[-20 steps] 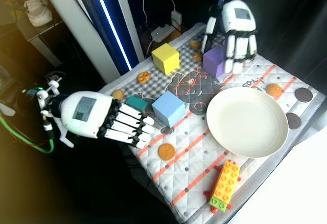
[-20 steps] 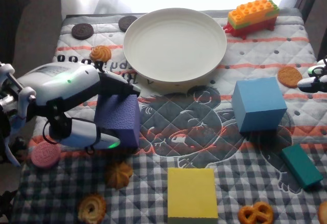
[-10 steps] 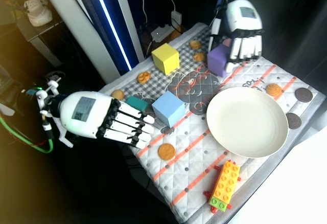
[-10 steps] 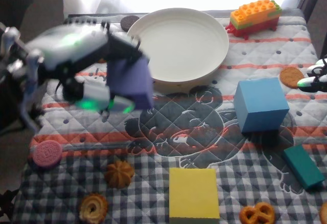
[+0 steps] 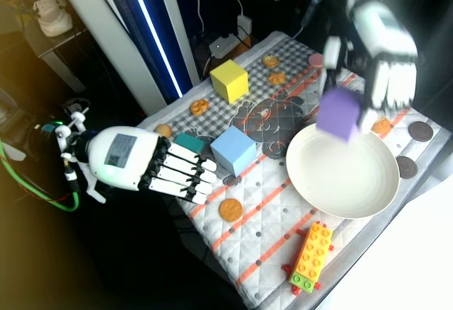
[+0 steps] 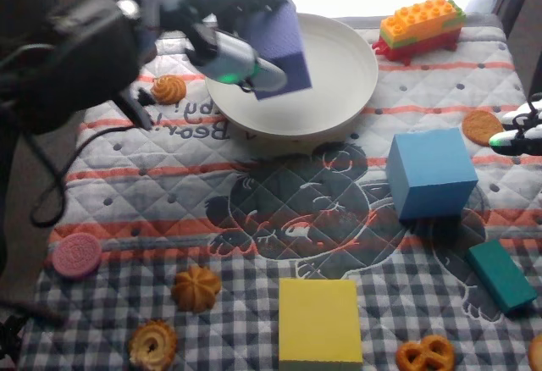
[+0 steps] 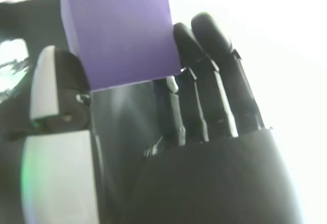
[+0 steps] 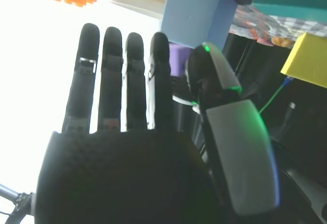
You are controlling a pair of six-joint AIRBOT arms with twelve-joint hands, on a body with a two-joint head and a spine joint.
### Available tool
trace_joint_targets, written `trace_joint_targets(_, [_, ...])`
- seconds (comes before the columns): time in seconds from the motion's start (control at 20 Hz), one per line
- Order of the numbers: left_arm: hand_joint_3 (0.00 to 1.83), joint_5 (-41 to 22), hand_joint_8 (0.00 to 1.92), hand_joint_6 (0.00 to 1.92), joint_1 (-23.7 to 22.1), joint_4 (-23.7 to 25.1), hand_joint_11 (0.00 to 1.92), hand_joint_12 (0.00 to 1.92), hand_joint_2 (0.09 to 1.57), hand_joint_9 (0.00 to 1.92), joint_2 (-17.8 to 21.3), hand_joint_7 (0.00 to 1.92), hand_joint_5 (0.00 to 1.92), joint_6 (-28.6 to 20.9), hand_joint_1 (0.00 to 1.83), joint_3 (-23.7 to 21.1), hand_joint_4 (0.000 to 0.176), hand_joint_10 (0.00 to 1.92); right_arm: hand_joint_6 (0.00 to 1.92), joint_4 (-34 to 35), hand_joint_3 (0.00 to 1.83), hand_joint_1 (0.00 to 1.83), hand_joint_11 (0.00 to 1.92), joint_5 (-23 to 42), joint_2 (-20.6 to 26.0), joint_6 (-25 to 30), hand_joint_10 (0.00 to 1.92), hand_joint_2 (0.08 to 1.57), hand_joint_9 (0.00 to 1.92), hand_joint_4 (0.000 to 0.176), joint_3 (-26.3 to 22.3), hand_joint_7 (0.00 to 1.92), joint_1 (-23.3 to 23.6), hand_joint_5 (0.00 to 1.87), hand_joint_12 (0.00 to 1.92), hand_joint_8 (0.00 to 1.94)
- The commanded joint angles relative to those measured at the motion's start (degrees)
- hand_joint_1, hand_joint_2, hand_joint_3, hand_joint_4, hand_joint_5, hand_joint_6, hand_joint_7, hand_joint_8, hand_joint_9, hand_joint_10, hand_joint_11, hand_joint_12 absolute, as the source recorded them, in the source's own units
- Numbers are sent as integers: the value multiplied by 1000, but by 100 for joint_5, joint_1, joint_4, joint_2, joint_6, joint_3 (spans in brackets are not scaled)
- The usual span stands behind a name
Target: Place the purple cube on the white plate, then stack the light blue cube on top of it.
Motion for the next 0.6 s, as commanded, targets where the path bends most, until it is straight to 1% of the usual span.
trace_joint_targets(0.0, [0, -338, 1501, 828, -128, -39, 477, 1347, 1186, 668, -63, 791, 932, -7, 1233, 147, 0, 1049, 0, 64, 4, 626, 242, 687, 2, 11, 0, 1367, 458, 7, 55, 461, 96, 600, 626, 0])
trace_joint_targets(0.05, [2, -229, 1541, 878, -153, -107, 463, 1325, 1198, 648, -186, 757, 909, -6, 1224, 321, 0, 1031, 2, 29, 1, 643, 220, 687, -23, 28, 0, 1367, 439, 6, 80, 455, 135, 607, 629, 0])
trace_joint_targets(0.1, [1, -150, 1641, 936, -169, -178, 452, 1589, 1230, 568, -270, 690, 864, -6, 1208, 457, 0, 1291, 4, -16, 2, 647, 222, 687, -49, 58, 1, 1370, 438, 0, 107, 454, 181, 613, 634, 0])
trace_joint_targets(0.15, [2, -70, 1639, 994, -177, -255, 572, 1708, 1234, 578, -330, 699, 836, -6, 1207, 575, 0, 1494, 4, -57, 0, 658, 229, 687, -74, 73, 6, 1363, 453, 1, 126, 465, 224, 616, 641, 4])
trace_joint_targets(0.2, [2, -33, 1639, 994, -176, -270, 572, 1708, 1234, 578, -348, 699, 836, -6, 1207, 618, 0, 1494, 4, -73, 0, 658, 229, 687, -83, 73, 6, 1363, 453, 1, 132, 465, 239, 616, 641, 4])
trace_joint_targets(0.25, [2, 17, 1620, 1071, -169, -281, 521, 1669, 1242, 541, -359, 714, 789, -7, 1197, 659, 0, 1503, 5, -87, 0, 658, 242, 687, -92, 74, 10, 1358, 465, 0, 136, 472, 251, 620, 647, 6])
trace_joint_targets(0.3, [2, 37, 1616, 1087, -161, -295, 511, 1660, 1244, 532, -366, 717, 779, -7, 1195, 679, 0, 1505, 5, -90, 0, 658, 246, 687, -92, 78, 10, 1357, 468, 0, 136, 474, 252, 621, 649, 6])
trace_joint_targets(0.35, [0, 51, 1262, 561, -159, -300, 345, 1611, 1169, 340, -376, 450, 522, -7, 1111, 691, 0, 1477, 1, -90, 0, 710, 236, 687, -92, 86, 8, 1359, 477, 0, 138, 470, 252, 605, 648, 2])
trace_joint_targets(0.4, [0, 61, 1262, 561, -158, -308, 345, 1611, 1169, 340, -395, 450, 522, -7, 1111, 708, 0, 1477, 1, -91, 0, 710, 236, 687, -92, 99, 8, 1359, 477, 0, 142, 470, 252, 605, 648, 2])
trace_joint_targets(0.45, [0, 70, 1094, 206, -153, -313, 327, 1627, 1119, 302, -413, 387, 555, -7, 1103, 724, 15, 1478, 1, -91, 0, 709, 217, 687, -92, 109, 2, 1364, 480, 0, 146, 468, 251, 596, 690, 0])
trace_joint_targets(0.5, [0, 70, 965, 56, -140, -313, 285, 1645, 1075, 250, -432, 362, 511, -7, 1087, 730, 62, 1480, 0, -91, 3, 678, 199, 688, -92, 111, 0, 1373, 474, 3, 147, 462, 251, 590, 696, 0])
trace_joint_targets(0.55, [0, 68, 699, 10, -132, -313, 94, 1495, 1080, 179, -444, 357, 283, -7, 955, 734, 153, 1262, 3, -91, 3, 668, 201, 690, -94, 111, 2, 1373, 478, 7, 147, 469, 252, 594, 700, 3])
